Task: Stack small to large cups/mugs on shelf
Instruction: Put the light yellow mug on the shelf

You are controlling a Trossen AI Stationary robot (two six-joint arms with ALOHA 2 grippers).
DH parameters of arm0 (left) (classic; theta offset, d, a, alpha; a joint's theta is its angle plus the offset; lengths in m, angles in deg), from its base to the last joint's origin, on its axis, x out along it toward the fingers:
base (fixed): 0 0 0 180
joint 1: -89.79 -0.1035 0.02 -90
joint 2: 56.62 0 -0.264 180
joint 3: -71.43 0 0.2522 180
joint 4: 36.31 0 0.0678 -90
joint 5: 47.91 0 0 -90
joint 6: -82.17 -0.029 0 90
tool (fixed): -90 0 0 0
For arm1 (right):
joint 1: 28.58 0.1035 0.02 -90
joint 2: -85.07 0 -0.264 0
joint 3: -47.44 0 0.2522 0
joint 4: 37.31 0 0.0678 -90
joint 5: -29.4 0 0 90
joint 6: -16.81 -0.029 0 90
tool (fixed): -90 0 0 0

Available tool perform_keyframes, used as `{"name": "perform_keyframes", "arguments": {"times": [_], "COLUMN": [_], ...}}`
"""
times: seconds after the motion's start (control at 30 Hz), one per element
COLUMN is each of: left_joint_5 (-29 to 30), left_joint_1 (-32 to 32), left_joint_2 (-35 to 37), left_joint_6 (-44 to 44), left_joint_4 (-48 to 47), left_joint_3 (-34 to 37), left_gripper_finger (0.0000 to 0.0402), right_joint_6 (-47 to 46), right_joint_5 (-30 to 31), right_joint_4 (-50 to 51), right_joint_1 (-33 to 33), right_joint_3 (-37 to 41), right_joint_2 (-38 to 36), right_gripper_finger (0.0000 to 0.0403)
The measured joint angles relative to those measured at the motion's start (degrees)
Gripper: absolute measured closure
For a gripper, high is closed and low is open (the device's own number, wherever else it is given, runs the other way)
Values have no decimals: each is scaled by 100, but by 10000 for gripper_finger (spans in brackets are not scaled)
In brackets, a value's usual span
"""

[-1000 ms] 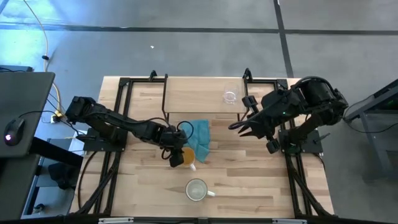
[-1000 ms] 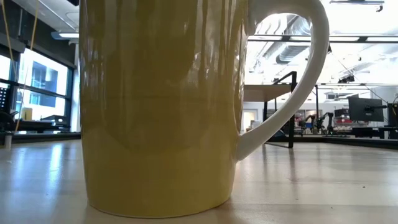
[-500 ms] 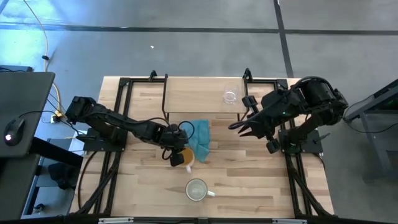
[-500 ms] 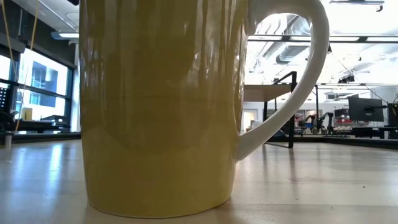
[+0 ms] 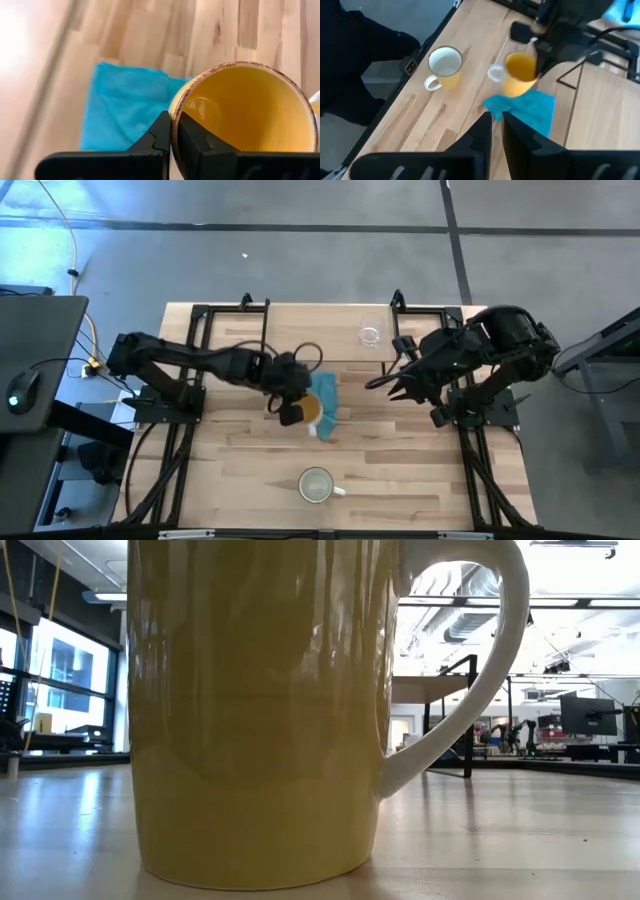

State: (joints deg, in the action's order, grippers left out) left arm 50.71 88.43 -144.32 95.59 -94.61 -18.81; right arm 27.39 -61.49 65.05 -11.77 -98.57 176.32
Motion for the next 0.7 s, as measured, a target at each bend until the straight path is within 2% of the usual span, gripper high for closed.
{"name": "perform_keyframes", "arguments": {"times": [0.17, 0.4, 0.53, 0.7], "left_joint_5": [2, -110, -161, -404], "left_joint_1": [-436, -1090, -1401, -1746], "left_joint_2": [4, -14, -208, -708], "left_joint_6": [-405, -837, -1050, -1369], "left_joint_4": [-401, -512, -544, -712], "left_joint_3": [-609, -995, -1200, -1813], "left_gripper_finger": [399, 399, 399, 399], "right_joint_6": [7, 101, 147, 194], "right_joint_5": [-5, -4, -4, -2], "right_joint_4": [50, 135, 123, 107], "right_joint_1": [110, 200, 200, 197], "right_joint_3": [0, 0, 0, 0], "right_joint_2": [0, 0, 0, 0], "right_gripper_finger": [370, 370, 370, 370]}}
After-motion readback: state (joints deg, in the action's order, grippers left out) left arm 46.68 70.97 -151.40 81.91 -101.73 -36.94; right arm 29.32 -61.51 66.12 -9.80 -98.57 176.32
